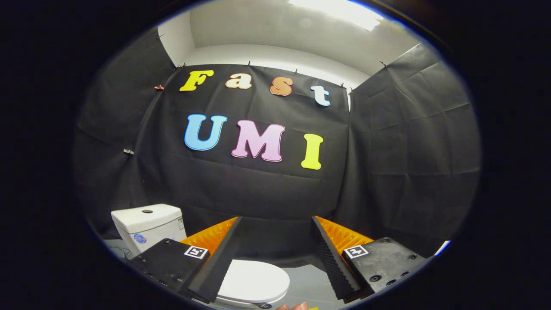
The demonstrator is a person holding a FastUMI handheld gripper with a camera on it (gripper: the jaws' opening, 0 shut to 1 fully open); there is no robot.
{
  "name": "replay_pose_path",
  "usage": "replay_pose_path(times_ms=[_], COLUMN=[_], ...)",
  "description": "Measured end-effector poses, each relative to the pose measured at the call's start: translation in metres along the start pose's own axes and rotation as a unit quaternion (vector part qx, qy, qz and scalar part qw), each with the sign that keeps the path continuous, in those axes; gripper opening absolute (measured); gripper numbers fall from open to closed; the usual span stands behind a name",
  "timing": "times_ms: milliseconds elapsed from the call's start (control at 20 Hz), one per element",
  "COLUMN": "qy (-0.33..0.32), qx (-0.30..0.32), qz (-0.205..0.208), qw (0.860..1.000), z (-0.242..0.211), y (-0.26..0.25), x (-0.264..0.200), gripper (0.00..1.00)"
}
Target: Open the toilet lid.
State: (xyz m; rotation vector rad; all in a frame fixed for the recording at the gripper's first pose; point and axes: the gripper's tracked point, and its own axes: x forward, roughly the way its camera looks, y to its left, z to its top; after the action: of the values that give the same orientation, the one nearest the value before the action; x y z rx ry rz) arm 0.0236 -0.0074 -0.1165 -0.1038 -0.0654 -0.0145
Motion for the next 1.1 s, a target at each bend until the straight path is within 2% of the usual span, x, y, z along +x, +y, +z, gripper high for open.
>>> replay_pose_path(times_ms=[300, 550, 750, 900, 1100], qy=[0.007, 0.034, 0.098, 0.185, 0.299], qx=[0.001, 0.046, 0.081, 0.147, 0.269], qz=[0.026, 0.080, 0.063, 0.070, 0.081], qw=[1.000, 0.995, 0.990, 0.969, 0.912], z=[-0.070, -0.143, -0.214, -0.272, -0.339], y=[0.013, 0.029, 0.012, 0.013, 0.018], x=[-0.001, -0.006, -0.001, -0.004, -0.011], gripper=[0.98, 0.99, 0.98, 0.99, 0.99])
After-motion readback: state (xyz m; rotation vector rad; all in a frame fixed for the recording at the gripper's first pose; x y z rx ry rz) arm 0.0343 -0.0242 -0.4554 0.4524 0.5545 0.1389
